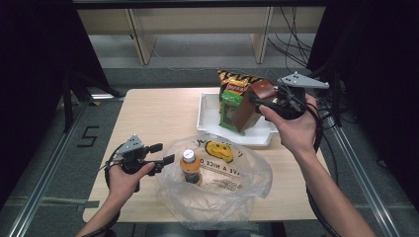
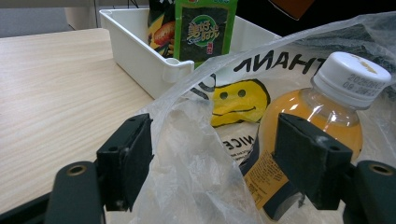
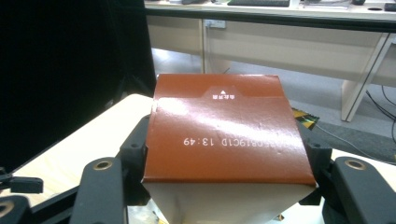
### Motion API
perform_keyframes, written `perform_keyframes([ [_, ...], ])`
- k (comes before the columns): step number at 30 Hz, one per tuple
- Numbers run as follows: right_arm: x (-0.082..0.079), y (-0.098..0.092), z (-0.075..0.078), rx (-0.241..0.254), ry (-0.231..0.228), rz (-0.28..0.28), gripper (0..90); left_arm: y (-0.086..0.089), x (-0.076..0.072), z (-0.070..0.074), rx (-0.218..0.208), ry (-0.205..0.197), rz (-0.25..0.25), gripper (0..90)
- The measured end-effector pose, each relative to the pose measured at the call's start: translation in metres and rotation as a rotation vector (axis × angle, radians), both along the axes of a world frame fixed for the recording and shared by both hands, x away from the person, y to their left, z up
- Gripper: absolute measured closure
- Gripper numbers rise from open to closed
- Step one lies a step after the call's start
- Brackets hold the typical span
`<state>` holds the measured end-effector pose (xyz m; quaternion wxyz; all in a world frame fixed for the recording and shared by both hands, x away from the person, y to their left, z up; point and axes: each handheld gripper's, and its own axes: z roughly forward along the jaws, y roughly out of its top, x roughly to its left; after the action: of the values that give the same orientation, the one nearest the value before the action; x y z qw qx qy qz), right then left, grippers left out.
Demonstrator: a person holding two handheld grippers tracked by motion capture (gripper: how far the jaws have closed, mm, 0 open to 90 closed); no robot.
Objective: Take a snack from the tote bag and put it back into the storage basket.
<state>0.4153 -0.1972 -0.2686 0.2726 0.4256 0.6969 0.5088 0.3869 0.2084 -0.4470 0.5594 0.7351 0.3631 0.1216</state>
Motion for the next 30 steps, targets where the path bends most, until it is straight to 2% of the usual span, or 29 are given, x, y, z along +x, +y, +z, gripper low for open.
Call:
perform_keyframes([
  [2,0.001,-0.001,-0.001,-0.011,0.002,-0.006,39.0,0.0,0.0,0.0,0.0,0.001,0.0,27.5],
  [8,0.005,-0.002,-0.004,-0.002,0.027,-0.023,39.0,0.0,0.0,0.0,0.002,0.0,0.0,27.5],
  [16,0.012,-0.005,-0.009,-0.013,0.01,-0.036,39.0,0.001,0.0,0.0,0.006,0.0,-0.001,27.5],
  [17,0.012,-0.005,-0.009,-0.005,0.03,-0.043,39.0,0.001,0.0,0.0,0.006,0.0,-0.001,27.5],
  [21,0.015,-0.006,-0.012,-0.007,0.029,-0.048,39.0,0.001,0.0,0.0,0.008,0.005,0.007,27.5],
  [22,0.015,-0.005,-0.012,0.001,0.046,-0.053,39.0,0.001,0.0,0.0,0.008,0.005,0.006,27.5],
  [24,0.017,-0.006,-0.013,-0.014,0.029,-0.055,39.0,0.001,0.0,0.0,0.007,0.006,0.006,27.5],
  [30,0.02,-0.007,-0.015,-0.01,0.041,-0.061,39.0,0.001,0.0,-0.001,0.003,0.007,0.003,27.5],
])
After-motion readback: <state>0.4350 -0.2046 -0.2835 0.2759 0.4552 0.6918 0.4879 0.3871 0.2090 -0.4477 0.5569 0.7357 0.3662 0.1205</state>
